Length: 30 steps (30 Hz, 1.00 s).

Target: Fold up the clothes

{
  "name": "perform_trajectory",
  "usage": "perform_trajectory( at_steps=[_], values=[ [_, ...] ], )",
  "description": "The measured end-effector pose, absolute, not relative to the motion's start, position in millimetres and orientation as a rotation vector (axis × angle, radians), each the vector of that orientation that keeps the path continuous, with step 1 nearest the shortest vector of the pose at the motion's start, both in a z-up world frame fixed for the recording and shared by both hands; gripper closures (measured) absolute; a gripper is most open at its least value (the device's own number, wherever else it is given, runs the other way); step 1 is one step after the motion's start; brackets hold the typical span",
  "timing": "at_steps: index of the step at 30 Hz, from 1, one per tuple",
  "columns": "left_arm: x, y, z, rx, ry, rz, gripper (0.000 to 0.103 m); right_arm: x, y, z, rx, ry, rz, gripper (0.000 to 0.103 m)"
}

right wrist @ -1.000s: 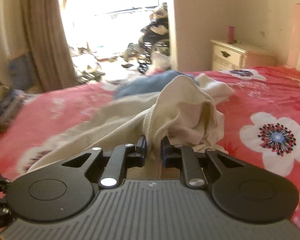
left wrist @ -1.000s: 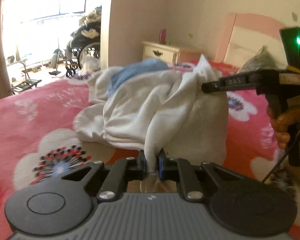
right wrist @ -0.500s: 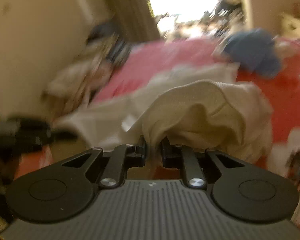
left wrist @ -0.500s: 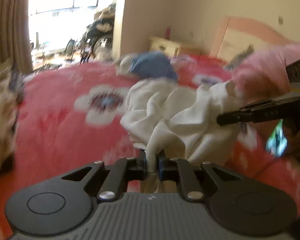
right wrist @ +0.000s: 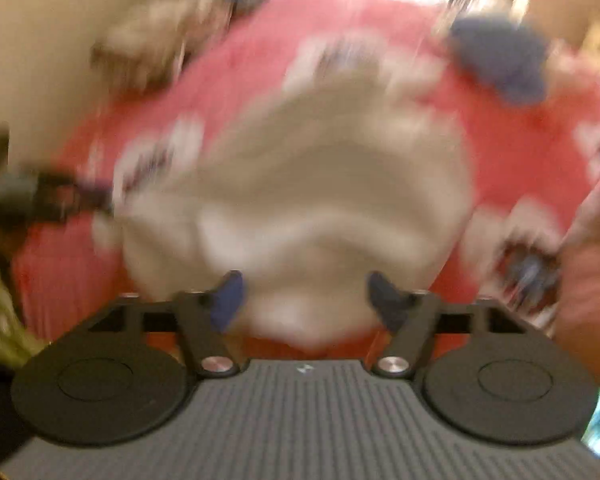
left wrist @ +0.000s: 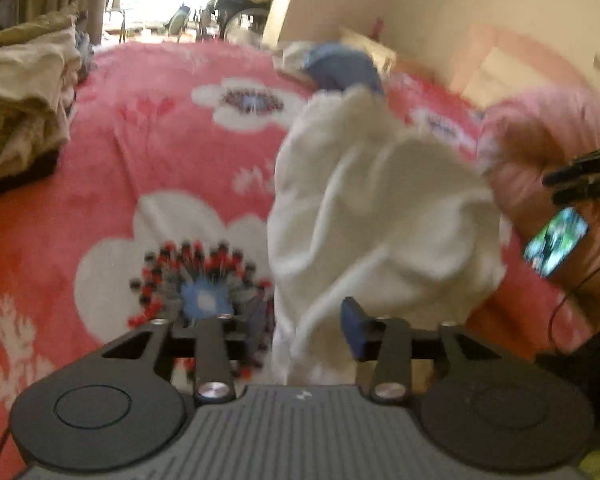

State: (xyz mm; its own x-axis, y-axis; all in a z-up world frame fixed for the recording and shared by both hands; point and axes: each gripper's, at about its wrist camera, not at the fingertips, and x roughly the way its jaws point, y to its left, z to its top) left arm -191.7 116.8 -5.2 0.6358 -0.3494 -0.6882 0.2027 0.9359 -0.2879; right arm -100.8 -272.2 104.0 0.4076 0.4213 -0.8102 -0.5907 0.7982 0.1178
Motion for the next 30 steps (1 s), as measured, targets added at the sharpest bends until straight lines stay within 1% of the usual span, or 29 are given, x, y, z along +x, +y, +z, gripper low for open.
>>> perform_trajectory(
  at_steps=[1,3,5,10,14,15,16,17,18,20,21,24,26,27,30],
  values=[
    [-185,115,-3,-0.188,0.809,-0.320,0.050,-90,-273,114,-0.171,0.877,0.627,0.017],
    [-165,108,-3,-0.162,0.789,-0.308,0.049,-64,-263,112,-0.154,0.791,0.606,0.015],
    [-139,99,-9,-0.150,0.780,-0.298,0.049,-24,-243,92,-0.138,0.763,0.602,0.015],
    [-87,79,-25,-0.154,0.779,-0.307,0.049,87,-188,36,-0.081,0.846,0.595,0.016],
    [-56,66,-40,-0.138,0.795,-0.306,0.049,144,-185,3,0.086,0.896,0.536,0.016],
    [-52,64,-42,-0.140,0.800,-0.311,0.049,157,-185,-7,0.121,0.928,0.528,0.019],
    [-48,63,-44,-0.140,0.803,-0.317,0.049,163,-185,-16,0.139,0.958,0.536,0.038],
    [-46,63,-44,-0.136,0.802,-0.326,0.049,166,-185,-22,0.156,0.991,0.551,0.073],
    [-45,62,-44,-0.130,0.797,-0.336,0.049,162,-186,-24,0.174,1.014,0.563,0.082],
    [-45,61,-41,-0.108,0.780,-0.354,0.049,142,-190,-17,0.210,0.991,0.610,0.089],
    [-46,61,-38,-0.092,0.768,-0.365,0.049,128,-192,-11,0.219,0.969,0.664,0.089],
    [-50,59,-31,-0.057,0.729,-0.397,0.048,80,-194,10,0.219,0.919,0.840,0.090],
    [-55,58,-25,-0.045,0.702,-0.429,0.043,48,-194,18,0.191,0.924,0.917,0.090],
    [-58,56,-23,-0.038,0.694,-0.452,0.039,34,-194,16,0.182,0.948,0.942,0.090],
    [-66,57,-19,-0.090,0.708,-0.502,0.039,-7,-190,8,0.119,0.997,1.005,0.090]
  ],
)
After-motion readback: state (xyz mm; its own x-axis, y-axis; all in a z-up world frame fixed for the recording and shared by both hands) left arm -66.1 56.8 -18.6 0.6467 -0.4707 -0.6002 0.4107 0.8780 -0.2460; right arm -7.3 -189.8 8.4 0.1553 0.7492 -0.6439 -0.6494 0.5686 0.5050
